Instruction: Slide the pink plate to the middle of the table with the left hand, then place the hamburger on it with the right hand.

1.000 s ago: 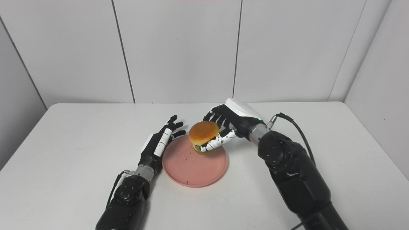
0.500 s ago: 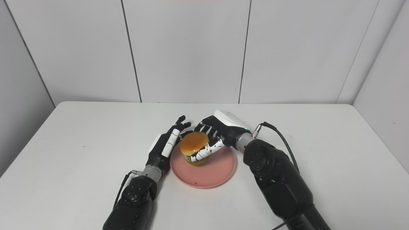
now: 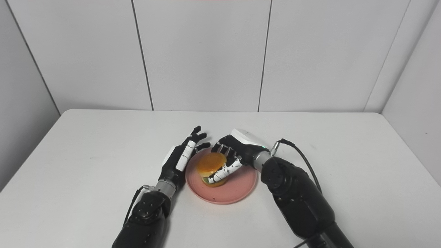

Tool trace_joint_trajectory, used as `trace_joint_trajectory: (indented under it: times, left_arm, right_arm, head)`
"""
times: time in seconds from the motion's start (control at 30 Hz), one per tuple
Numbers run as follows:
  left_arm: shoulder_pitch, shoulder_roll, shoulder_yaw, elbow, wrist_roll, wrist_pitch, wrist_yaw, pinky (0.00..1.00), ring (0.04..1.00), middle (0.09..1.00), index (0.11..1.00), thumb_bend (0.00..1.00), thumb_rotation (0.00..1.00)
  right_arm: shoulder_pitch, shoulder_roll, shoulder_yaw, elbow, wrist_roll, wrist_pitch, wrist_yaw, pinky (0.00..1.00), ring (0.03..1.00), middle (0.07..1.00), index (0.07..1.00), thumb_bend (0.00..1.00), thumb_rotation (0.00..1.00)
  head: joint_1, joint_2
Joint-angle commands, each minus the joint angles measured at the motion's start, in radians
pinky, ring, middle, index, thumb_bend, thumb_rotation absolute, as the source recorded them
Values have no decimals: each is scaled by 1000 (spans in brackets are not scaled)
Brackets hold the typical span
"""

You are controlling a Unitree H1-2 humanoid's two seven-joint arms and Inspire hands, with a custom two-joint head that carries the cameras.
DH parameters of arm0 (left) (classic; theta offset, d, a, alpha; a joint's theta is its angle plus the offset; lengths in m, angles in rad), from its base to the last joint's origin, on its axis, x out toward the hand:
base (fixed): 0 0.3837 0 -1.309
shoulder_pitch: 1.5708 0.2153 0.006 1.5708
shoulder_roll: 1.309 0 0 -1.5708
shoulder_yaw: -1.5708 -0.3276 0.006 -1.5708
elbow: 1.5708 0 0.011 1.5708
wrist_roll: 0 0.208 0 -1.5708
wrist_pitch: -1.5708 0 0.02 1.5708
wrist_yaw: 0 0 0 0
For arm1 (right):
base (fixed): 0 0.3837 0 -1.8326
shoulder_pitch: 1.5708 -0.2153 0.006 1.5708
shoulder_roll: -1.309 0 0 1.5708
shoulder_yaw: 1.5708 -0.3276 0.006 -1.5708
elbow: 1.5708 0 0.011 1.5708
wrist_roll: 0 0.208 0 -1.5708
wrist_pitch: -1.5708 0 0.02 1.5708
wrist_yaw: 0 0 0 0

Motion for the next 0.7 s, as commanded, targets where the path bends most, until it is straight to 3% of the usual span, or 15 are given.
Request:
trace_joint_trajectory:
  times: [0.0, 0.33, 0.4, 0.43, 0.47, 0.5, 0.53, 0.57, 0.67]
  left_arm:
    - [52, 1, -4, 26, 2, -10, 0, 797, 831, 909, 939, 793, 890]
    - [50, 3, -7, 22, 7, -5, 3, 781, 837, 897, 942, 815, 892]
    - [48, 3, -8, 25, 9, -5, 5, 778, 837, 896, 941, 825, 890]
    - [48, 3, -9, 26, 10, -5, 6, 773, 846, 897, 938, 819, 890]
    - [48, 3, -9, 24, 10, -3, 5, 770, 851, 898, 937, 816, 890]
    - [49, 4, -10, 22, 10, -2, 5, 763, 857, 901, 936, 803, 892]
    - [49, 4, -10, 21, 10, -2, 5, 760, 857, 902, 936, 795, 893]
    - [49, 5, -10, 20, 11, -1, 5, 758, 852, 900, 935, 786, 894]
    - [46, 6, -10, 24, 9, -7, 2, 756, 833, 894, 931, 786, 896]
  right_arm:
    - [-43, -5, -5, -12, 1, -39, -25, 435, 511, 569, 605, 863, 327]
    - [-42, -43, 45, 6, -42, -88, -43, 456, 522, 564, 609, 879, 364]
    - [-37, -52, 55, -6, -66, -90, -50, 503, 569, 618, 672, 944, 394]
    - [-34, -56, 60, -14, -80, -89, -52, 626, 673, 707, 736, 972, 417]
    - [-31, -64, 70, -24, -100, -101, -61, 691, 727, 752, 770, 987, 429]
    - [-30, -69, 76, -30, -113, -111, -67, 847, 815, 816, 823, 996, 451]
    - [-30, -78, 85, -40, -132, -118, -68, 921, 867, 855, 851, 999, 466]
    - [-30, -84, 92, -47, -144, -122, -68, 975, 927, 901, 878, 1000, 490]
    - [-29, -96, 101, -76, -170, -105, -49, 996, 986, 959, 897, 1000, 493]
  head:
    - [0, 0]
    - [-5, 5]
    - [-5, 5]
    - [-5, 5]
    - [-7, 6]
    - [-7, 6]
    - [-8, 5]
    - [-8, 5]
    - [-10, 4]
